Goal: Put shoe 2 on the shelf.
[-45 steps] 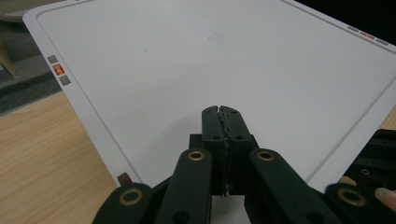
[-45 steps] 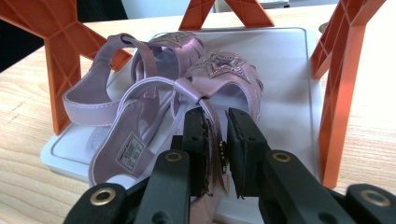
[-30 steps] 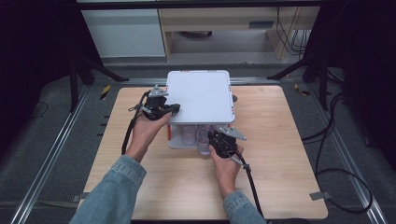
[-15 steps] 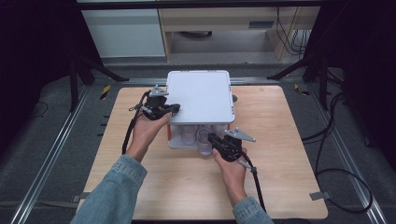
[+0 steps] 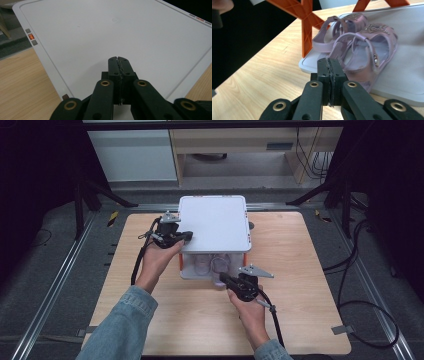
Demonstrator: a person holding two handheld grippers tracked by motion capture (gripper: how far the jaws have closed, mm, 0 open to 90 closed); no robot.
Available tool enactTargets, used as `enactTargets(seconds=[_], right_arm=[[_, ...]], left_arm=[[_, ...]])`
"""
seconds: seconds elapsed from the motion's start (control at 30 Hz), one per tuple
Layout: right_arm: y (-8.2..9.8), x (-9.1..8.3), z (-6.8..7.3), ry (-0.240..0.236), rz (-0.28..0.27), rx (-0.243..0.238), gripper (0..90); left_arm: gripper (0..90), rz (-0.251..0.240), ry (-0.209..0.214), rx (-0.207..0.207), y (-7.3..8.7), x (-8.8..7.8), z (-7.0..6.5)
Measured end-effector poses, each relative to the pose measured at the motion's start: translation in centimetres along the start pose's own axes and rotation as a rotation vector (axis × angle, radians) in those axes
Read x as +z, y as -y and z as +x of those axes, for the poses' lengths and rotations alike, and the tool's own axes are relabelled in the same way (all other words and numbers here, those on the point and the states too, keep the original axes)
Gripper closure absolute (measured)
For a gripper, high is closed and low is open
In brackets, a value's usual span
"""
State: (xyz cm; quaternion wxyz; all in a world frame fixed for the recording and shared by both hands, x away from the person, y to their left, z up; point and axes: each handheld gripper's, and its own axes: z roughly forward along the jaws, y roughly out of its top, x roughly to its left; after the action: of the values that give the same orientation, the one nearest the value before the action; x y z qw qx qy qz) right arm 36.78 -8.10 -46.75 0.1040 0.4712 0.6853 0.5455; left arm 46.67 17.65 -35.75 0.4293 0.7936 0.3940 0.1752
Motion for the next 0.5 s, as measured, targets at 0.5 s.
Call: enactTargets(seconds=[0.5], right_arm=[[2.0,0.9,-0.2,0.020,0.117,-0.034,90.0]], left_arm=[[89.1,0.004,-0.002,-0.002,0.0,0.0,0.0]])
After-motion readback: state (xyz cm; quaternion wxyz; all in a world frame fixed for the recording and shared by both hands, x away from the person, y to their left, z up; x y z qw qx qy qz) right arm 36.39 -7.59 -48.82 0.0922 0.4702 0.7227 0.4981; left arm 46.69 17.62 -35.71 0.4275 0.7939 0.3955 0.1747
